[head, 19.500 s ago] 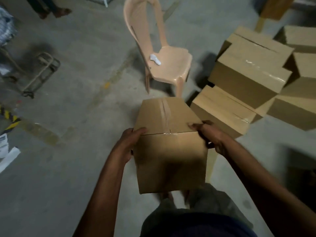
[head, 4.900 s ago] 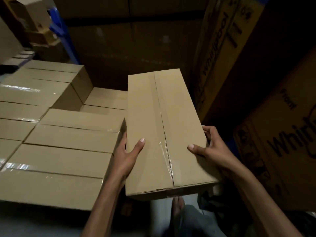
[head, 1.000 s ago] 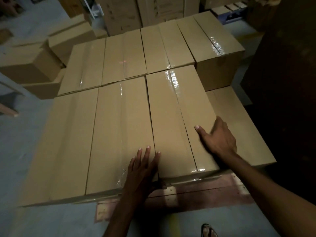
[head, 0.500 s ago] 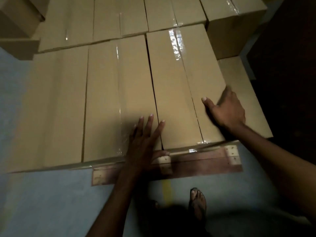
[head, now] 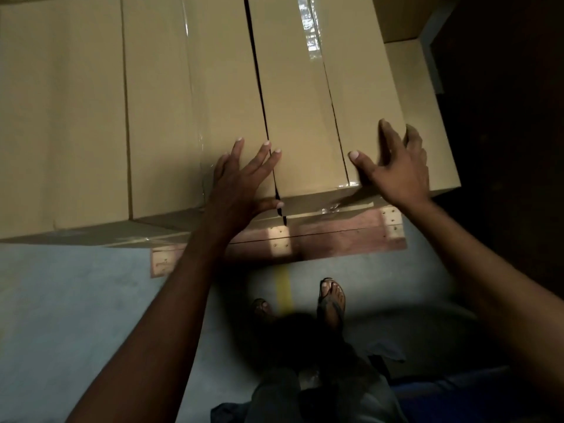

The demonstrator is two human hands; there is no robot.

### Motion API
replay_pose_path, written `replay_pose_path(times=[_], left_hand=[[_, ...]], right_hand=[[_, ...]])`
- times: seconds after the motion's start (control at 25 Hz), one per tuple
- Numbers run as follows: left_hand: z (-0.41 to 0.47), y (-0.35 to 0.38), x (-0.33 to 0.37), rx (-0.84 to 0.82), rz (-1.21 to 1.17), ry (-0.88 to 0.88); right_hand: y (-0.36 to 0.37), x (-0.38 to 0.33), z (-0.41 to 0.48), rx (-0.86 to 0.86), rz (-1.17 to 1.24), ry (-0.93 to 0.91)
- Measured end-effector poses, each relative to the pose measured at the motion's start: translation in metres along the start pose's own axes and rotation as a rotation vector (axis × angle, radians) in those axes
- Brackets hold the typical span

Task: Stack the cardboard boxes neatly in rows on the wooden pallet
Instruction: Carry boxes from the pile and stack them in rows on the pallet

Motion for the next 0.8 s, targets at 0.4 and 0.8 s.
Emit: replay_pose_path(times=[0.4,0.8], left_hand=[[-0.005,0.003,0.007,0.069,0.088,0.049],[-0.009,0.001,0.005,0.02,-0.014,0.049]], right_hand=[[-0.01,0.011,0.005,-0.054,0.069,-0.043],[0.002,-0.024,-0.017,0.099,-0.08,-0.151]])
Point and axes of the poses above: each hand's wrist, its own z-axis towards the middle knuckle, its own y-axis out of the palm, x = y × z, the point moved 6 cm from there along z, towards the middle knuckle, and after that the axes turned 3 degrees about y, right-handed, at the moved point
